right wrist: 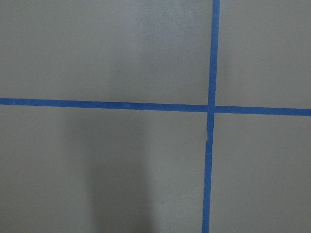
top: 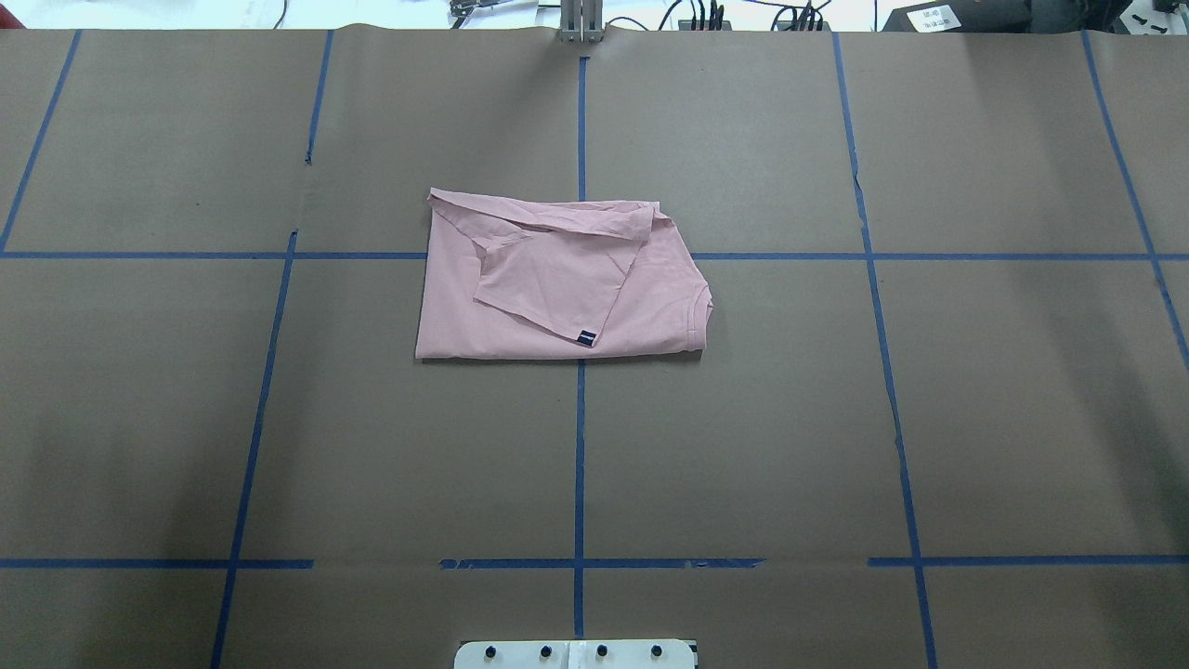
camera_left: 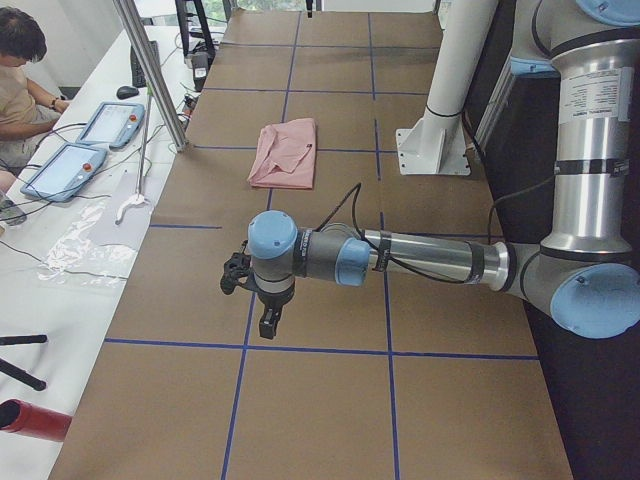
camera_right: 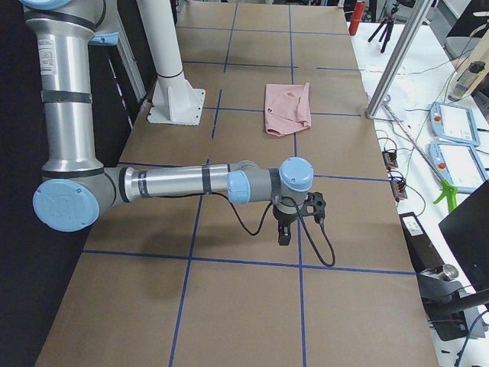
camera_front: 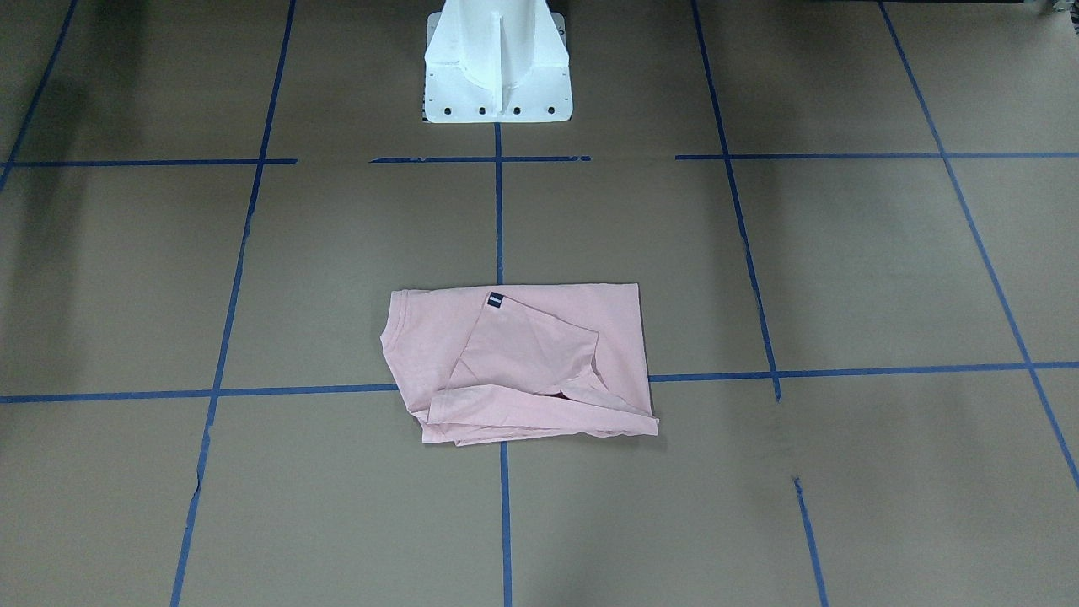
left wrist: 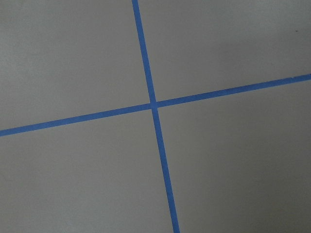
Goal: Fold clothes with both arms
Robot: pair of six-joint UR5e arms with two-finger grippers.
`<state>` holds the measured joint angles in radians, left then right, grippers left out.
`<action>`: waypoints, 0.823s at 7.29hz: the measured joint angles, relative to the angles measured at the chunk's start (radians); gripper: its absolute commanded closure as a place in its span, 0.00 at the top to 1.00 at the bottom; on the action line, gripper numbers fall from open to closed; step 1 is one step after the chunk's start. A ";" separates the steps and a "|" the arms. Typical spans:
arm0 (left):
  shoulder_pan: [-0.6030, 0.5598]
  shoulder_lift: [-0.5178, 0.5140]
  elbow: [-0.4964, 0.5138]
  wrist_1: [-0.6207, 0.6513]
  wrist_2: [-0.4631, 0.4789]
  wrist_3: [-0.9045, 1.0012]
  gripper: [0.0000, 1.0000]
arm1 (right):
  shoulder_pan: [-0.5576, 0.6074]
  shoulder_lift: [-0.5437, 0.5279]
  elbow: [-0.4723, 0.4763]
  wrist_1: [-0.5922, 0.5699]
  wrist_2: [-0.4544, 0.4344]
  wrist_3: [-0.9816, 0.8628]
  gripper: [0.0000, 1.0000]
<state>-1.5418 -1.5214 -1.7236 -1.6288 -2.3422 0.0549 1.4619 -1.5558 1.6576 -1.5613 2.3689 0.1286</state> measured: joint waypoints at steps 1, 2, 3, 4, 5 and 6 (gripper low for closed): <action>0.000 -0.003 -0.004 -0.001 -0.003 0.002 1.00 | 0.000 -0.007 0.001 0.001 0.000 0.001 1.00; 0.001 -0.004 -0.007 -0.002 -0.004 0.003 1.00 | 0.000 -0.019 0.004 0.002 -0.002 0.002 1.00; 0.001 -0.004 -0.008 -0.002 -0.005 0.004 1.00 | 0.000 -0.026 0.007 0.002 -0.003 0.002 1.00; 0.001 -0.005 -0.008 -0.002 -0.005 0.005 1.00 | 0.000 -0.029 0.008 0.002 -0.003 0.002 1.00; 0.001 -0.005 -0.012 0.000 -0.006 0.005 1.00 | 0.000 -0.032 0.011 0.002 -0.002 0.002 1.00; 0.000 -0.005 -0.019 0.002 -0.005 0.005 1.00 | 0.000 -0.034 0.016 0.002 0.002 0.002 1.00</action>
<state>-1.5414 -1.5263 -1.7428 -1.6264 -2.3477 0.0595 1.4619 -1.5900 1.6737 -1.5589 2.3708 0.1307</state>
